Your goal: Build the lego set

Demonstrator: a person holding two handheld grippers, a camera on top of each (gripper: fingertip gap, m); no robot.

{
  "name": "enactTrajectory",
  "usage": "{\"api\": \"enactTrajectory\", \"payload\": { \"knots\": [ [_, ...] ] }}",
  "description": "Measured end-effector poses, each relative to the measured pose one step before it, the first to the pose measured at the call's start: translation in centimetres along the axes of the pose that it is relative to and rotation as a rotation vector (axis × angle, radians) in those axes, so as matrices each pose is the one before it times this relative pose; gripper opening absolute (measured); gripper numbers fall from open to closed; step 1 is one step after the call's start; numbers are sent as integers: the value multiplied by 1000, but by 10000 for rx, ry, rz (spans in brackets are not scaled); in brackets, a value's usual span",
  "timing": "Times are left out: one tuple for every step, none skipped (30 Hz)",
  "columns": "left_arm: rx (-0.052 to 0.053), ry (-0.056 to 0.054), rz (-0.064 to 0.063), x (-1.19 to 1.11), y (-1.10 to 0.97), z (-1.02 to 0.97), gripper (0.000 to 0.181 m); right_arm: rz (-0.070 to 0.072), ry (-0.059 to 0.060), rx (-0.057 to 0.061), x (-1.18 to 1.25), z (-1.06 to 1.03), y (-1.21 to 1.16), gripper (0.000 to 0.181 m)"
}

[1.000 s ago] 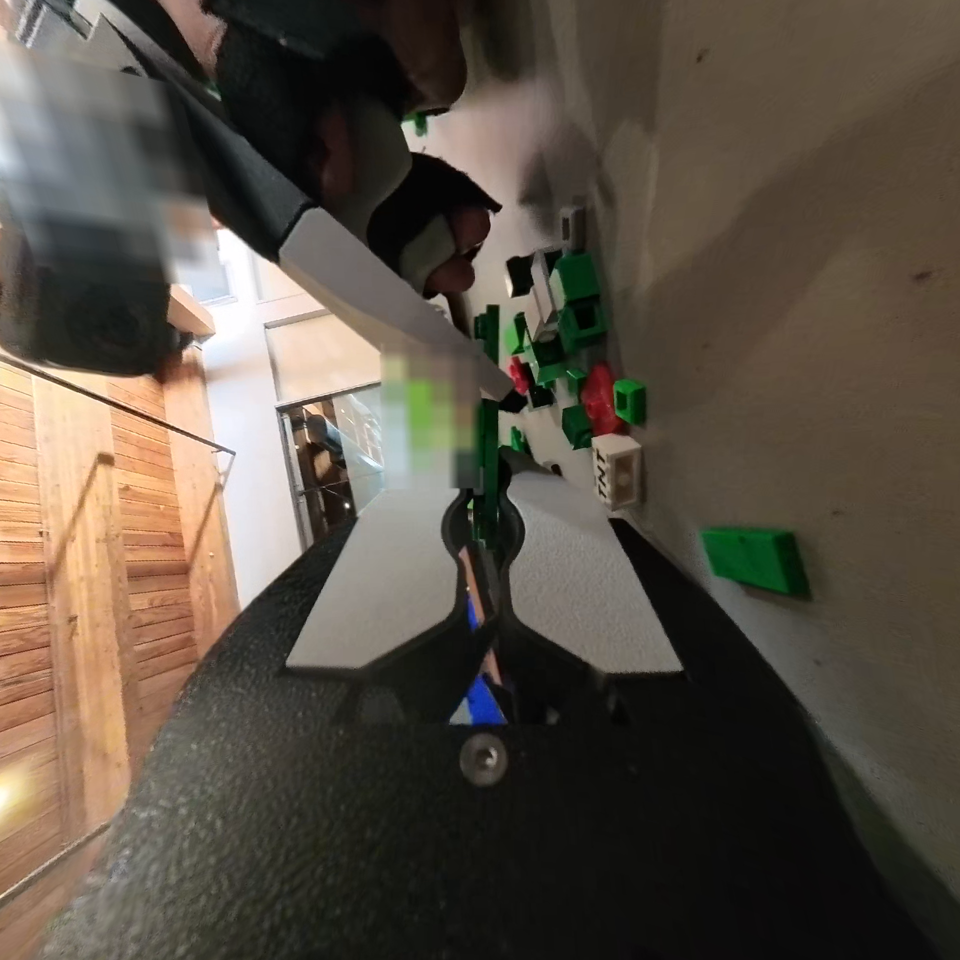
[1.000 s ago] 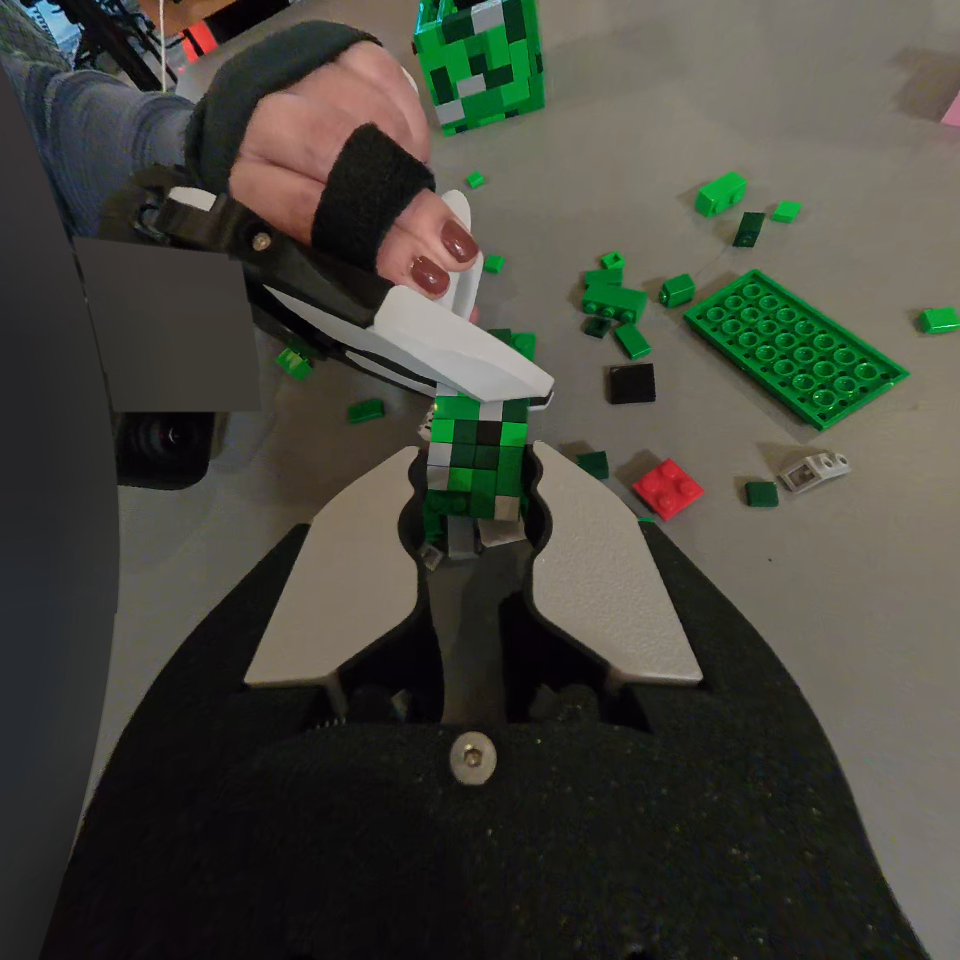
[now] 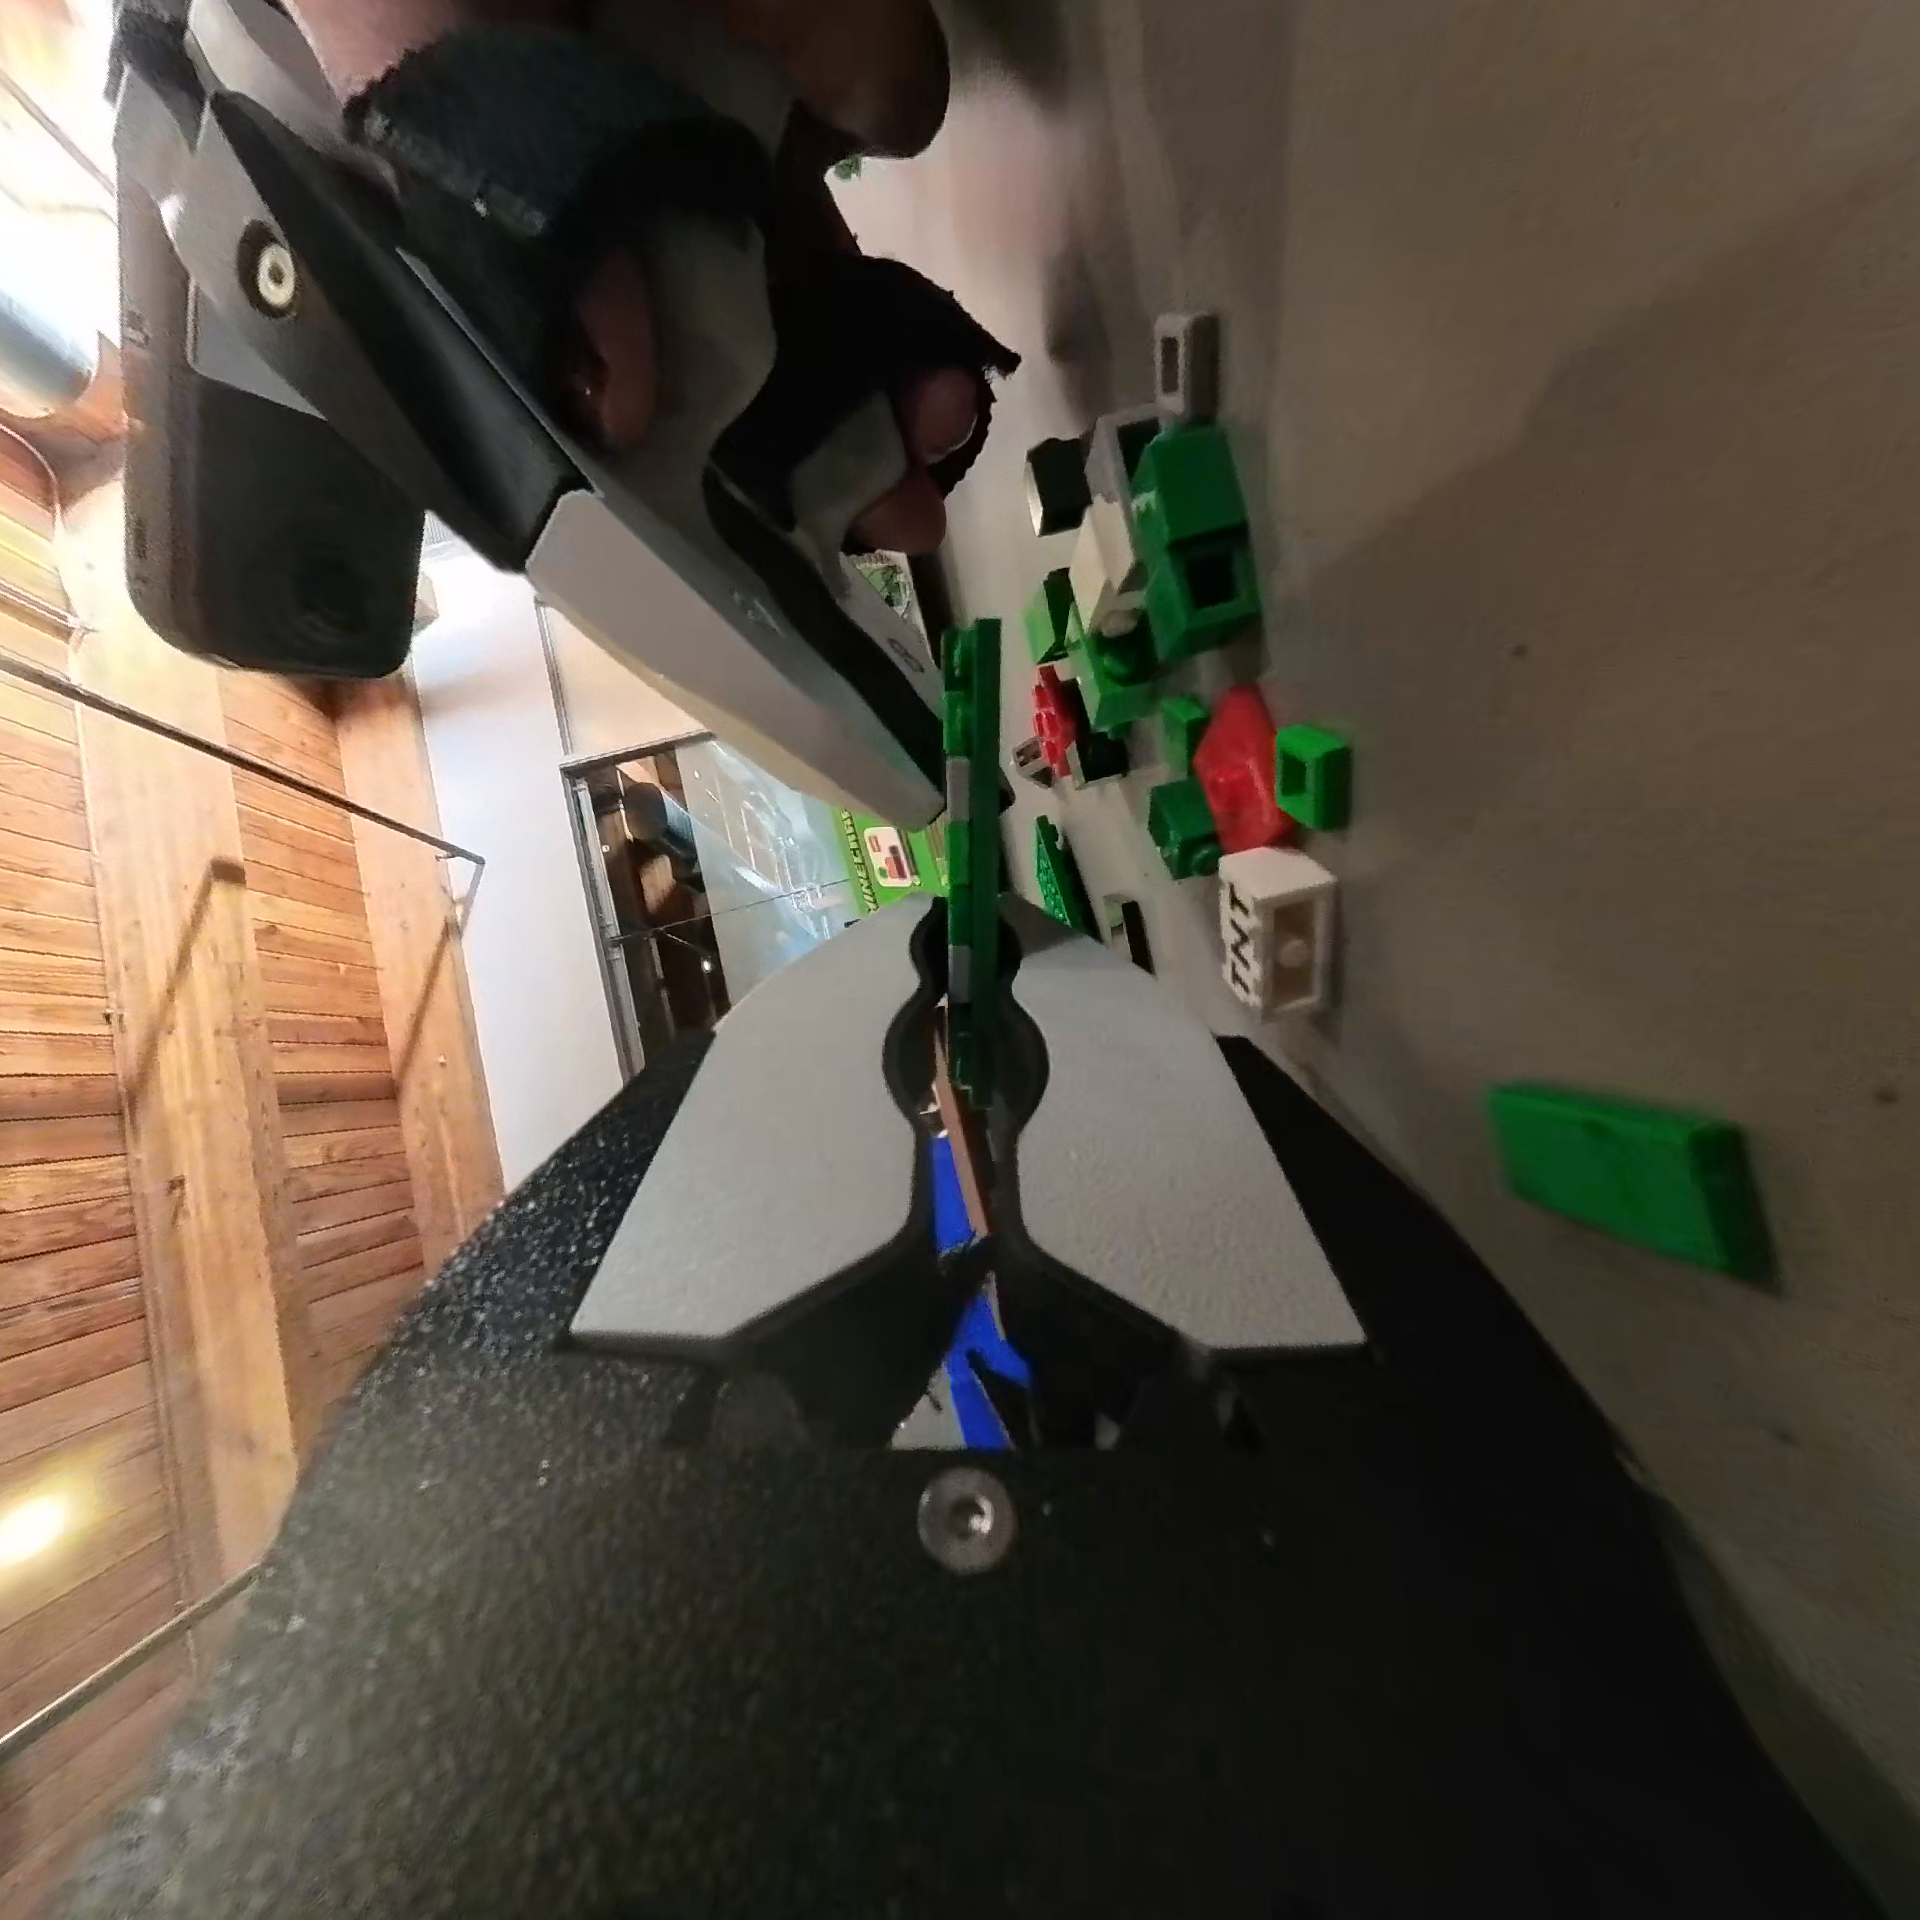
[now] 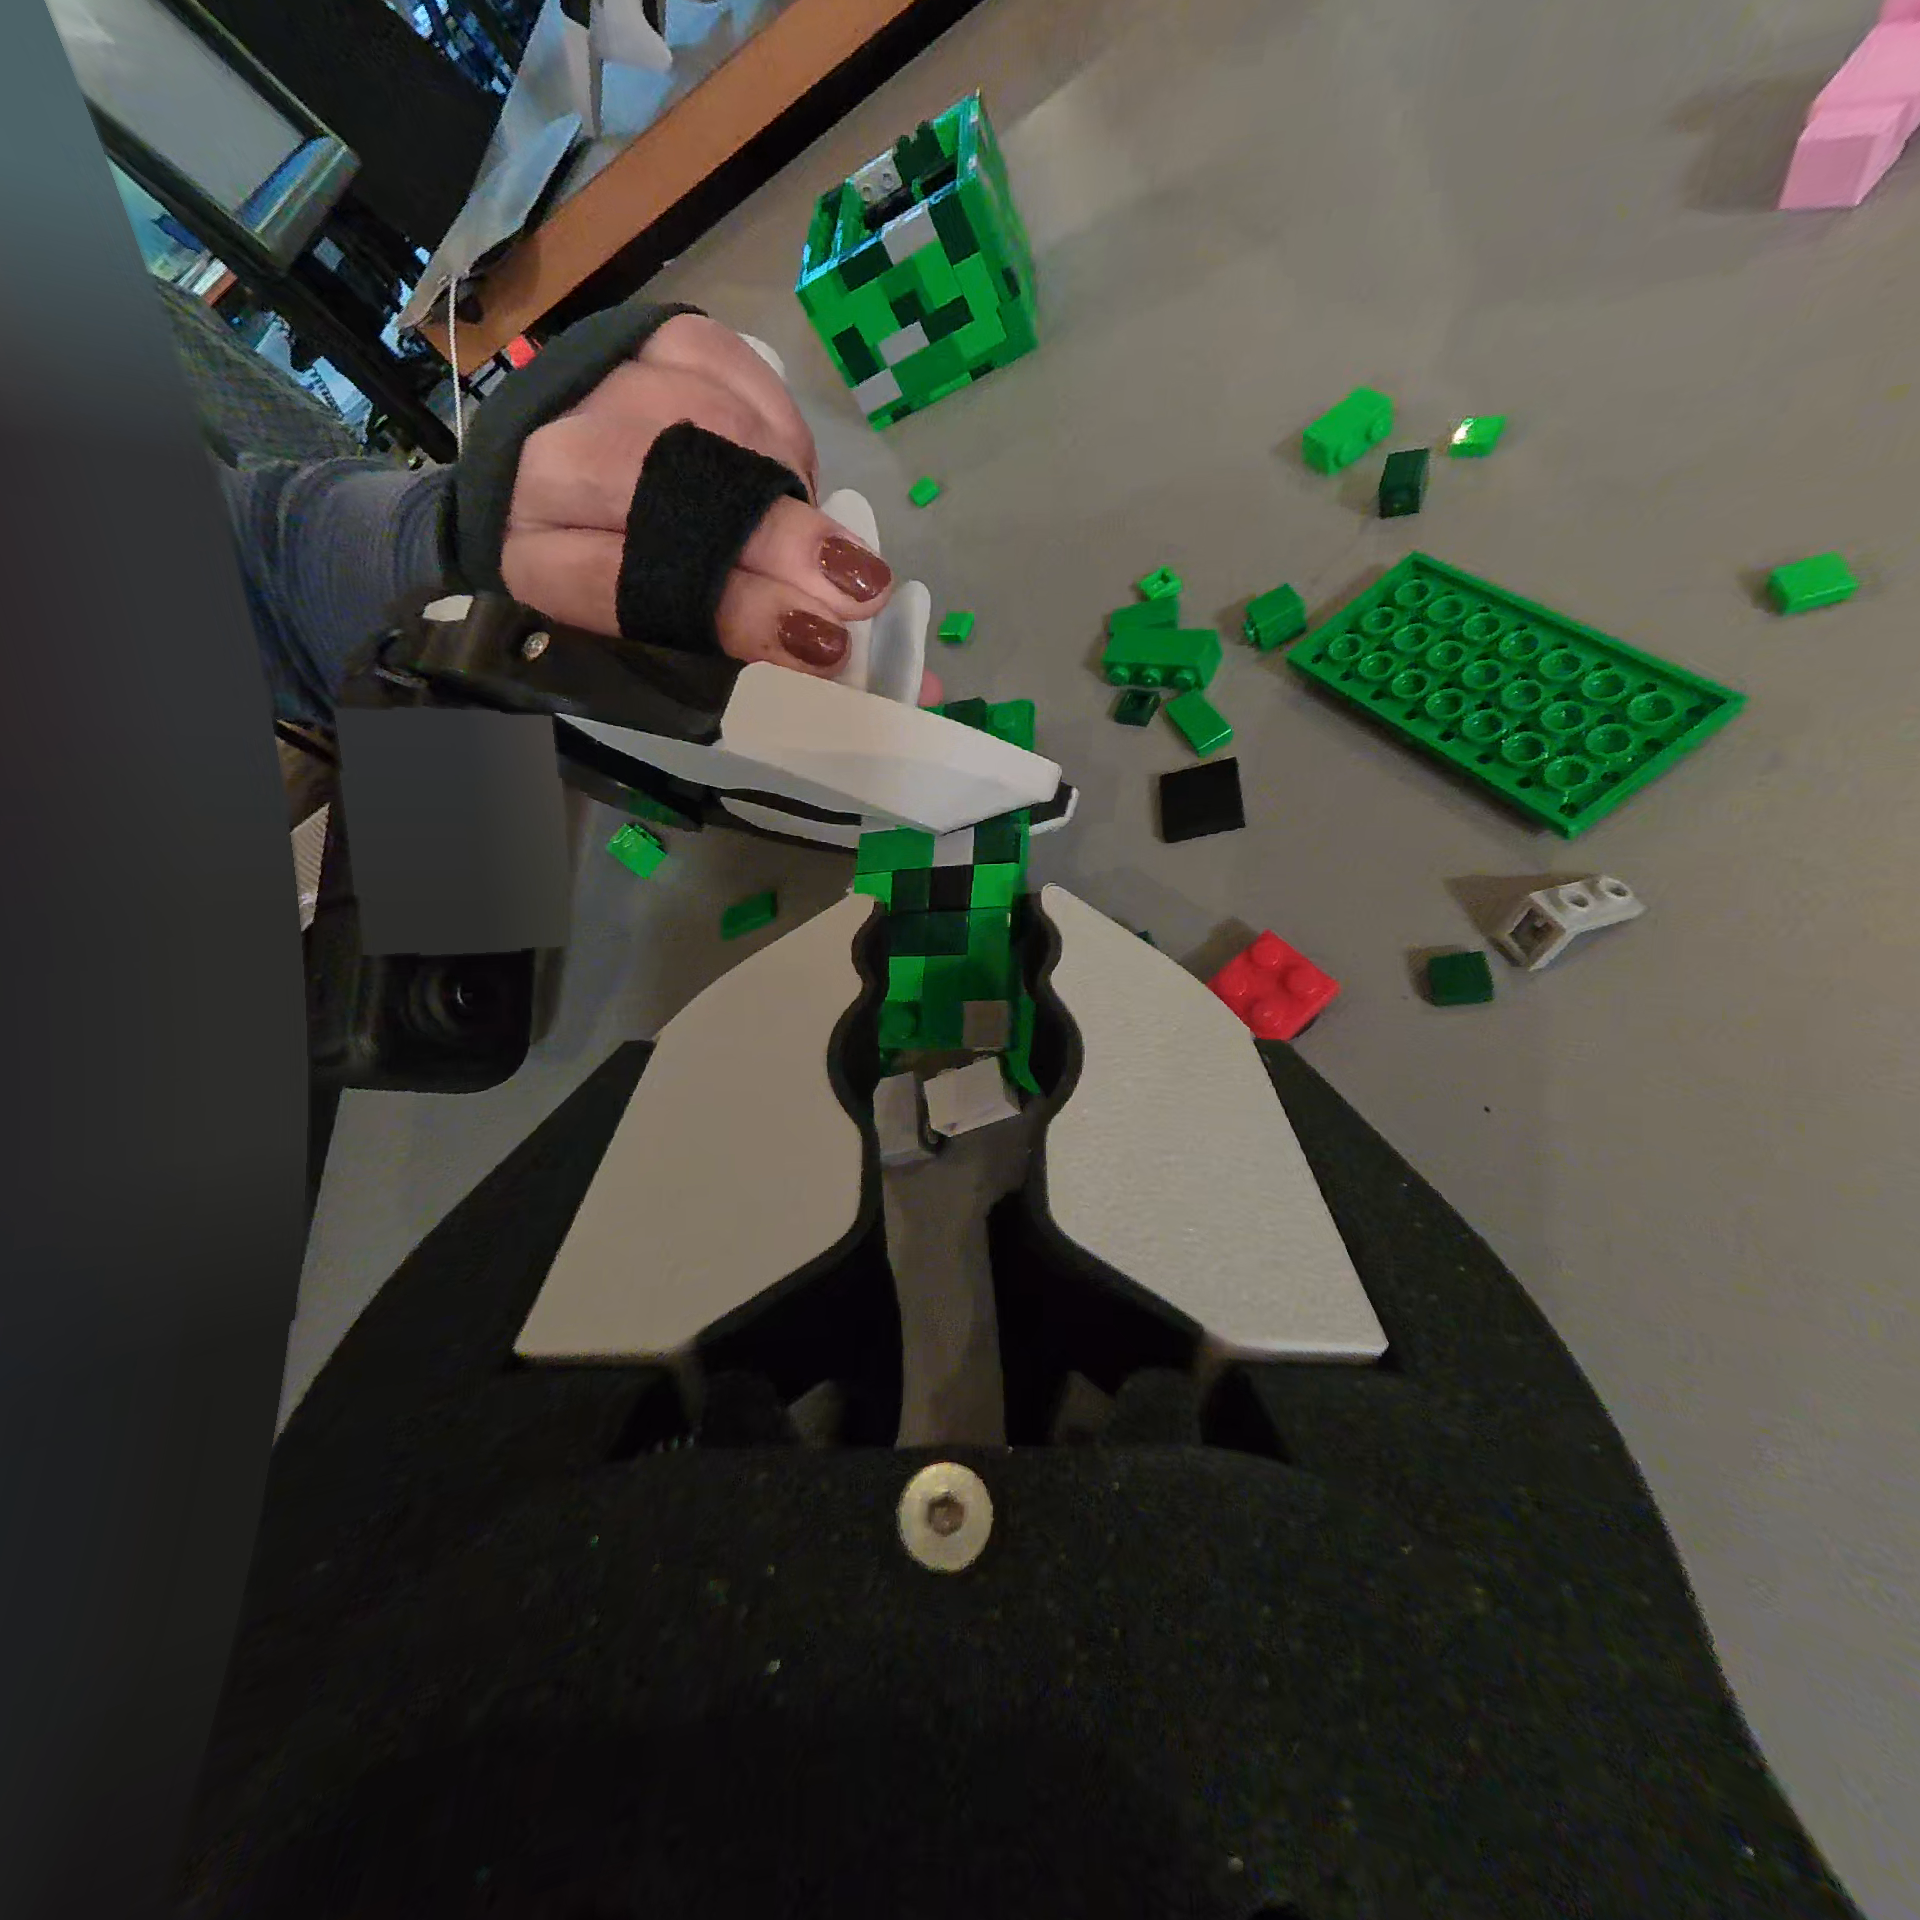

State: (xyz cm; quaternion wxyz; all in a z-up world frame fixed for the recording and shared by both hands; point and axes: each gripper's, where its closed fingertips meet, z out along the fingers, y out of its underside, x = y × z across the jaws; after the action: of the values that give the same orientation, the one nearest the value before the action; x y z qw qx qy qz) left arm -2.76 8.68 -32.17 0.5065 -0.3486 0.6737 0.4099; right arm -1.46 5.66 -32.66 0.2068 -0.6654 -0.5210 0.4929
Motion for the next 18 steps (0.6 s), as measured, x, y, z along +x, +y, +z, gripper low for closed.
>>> {"api": "enactTrajectory", "payload": {
  "knots": [
    [26,27,-56,26,-20,20,5,-26,-12,-6,-38,4,39,25],
    [29,35,-46,39,-25,23,5,-36,-20,-21,-54,17,39,26],
    [24,6,-23,15,-30,16,5,-49,-15,-15,-56,17,44,27],
    [10,-19,-17,-16,-13,29,5,-62,-14,10,-56,-19,-5,28],
    [-4,-33,-23,-32,14,37,5,-66,-2,28,-51,-16,-29,29],
    [-41,-33,-22,-35,46,73,6,-71,22,50,-12,-34,-55,31],
    [-70,-50,3,-46,86,75,5,-88,75,64,11,-25,-81,32],
    [-88,-31,-13,-29,111,59,6,-117,127,64,49,-48,-85,34],
    [-91,4,-61,13,143,75,5,-144,161,88,68,-79,-100,35],
    [-94,1,-68,21,189,76,5,-155,180,137,88,-115,-166,36],
    [-100,-20,-62,5,221,63,5,-153,177,181,79,-151,-220,37],
    [-90,-25,-41,-1,216,46,5,-129,178,188,111,-167,-224,38],
    [-87,-47,-13,-23,173,23,5,-75,181,176,149,-185,-202,41],
    [-74,-58,-8,-52,107,-14,6,-15,161,159,179,-157,-168,45],
    [-32,-50,-50,-50,32,-31,6,30,125,149,169,-153,-161,50],
    [-20,-11,-86,-14,6,-42,6,61,90,143,151,-130,-150,55],
    [-55,-33,-42,-44,70,-30,6,63,6,142,64,-137,-146,61],
    [-78,-57,3,-49,110,-15,6,64,-63,141,-26,-120,-156,66]
  ]
}}
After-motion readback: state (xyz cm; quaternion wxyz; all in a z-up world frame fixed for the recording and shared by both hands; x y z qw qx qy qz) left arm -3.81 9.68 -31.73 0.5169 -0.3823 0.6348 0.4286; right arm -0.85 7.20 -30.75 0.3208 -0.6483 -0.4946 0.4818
